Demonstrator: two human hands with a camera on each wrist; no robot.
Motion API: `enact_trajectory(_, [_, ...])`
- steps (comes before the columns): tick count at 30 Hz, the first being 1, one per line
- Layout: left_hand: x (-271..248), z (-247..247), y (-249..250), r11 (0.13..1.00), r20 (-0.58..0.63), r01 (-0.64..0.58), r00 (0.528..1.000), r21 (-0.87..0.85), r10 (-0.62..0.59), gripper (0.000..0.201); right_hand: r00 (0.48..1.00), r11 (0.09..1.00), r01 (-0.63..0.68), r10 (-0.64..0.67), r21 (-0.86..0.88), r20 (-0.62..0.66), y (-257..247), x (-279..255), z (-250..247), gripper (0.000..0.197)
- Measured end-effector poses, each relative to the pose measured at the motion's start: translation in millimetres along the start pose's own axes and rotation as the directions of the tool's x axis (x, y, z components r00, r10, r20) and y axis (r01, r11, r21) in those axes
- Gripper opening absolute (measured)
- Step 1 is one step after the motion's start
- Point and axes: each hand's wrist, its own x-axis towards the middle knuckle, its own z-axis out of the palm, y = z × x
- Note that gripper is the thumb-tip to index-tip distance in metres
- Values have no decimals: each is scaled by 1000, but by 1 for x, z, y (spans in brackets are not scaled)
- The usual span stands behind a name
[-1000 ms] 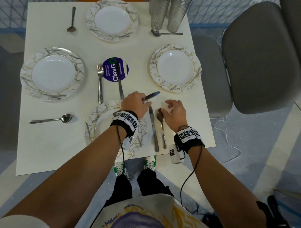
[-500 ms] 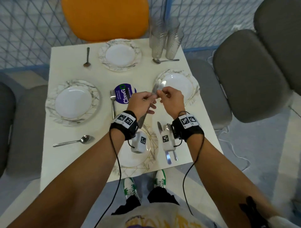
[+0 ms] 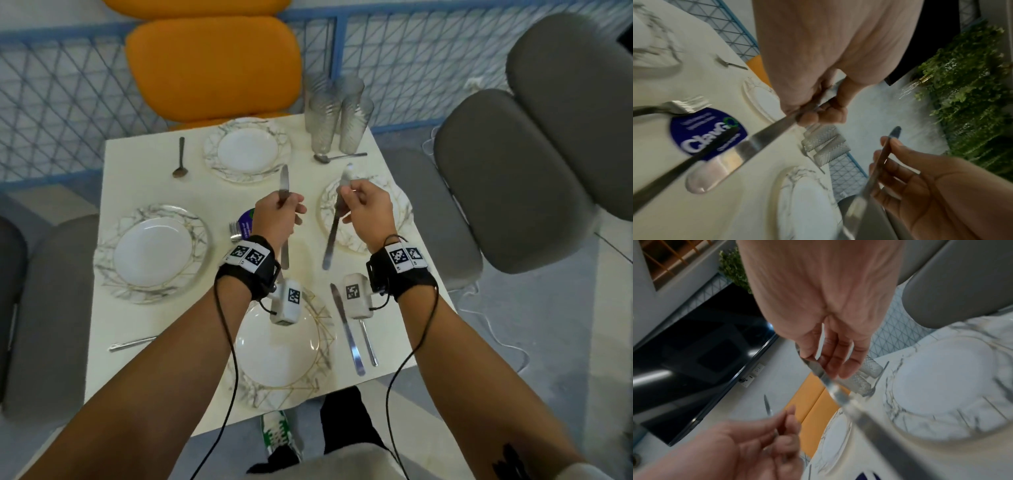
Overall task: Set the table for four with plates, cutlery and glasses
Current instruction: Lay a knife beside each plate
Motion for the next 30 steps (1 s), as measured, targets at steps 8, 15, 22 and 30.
enact_trajectory(8, [53,58,52,996,54,-24,998,-82,28,25,962,977,124,-76,-172,261,-4,82,-30,13])
enact_trajectory(15, [117,86,56,984,-119,71,989,-161,-91,10,917,932,101,48,-347,397,27,159,-71,13])
enact_trajectory(22, [164,102,37,965,-178,176,961,-195,-212,9,929,933,69,69,-353,364,71,228,-100,14])
enact_trajectory(30, [202,113,10,938,-164,346,927,25,-337,23,962,921,-105,190,-376,197,112,287,-88,13])
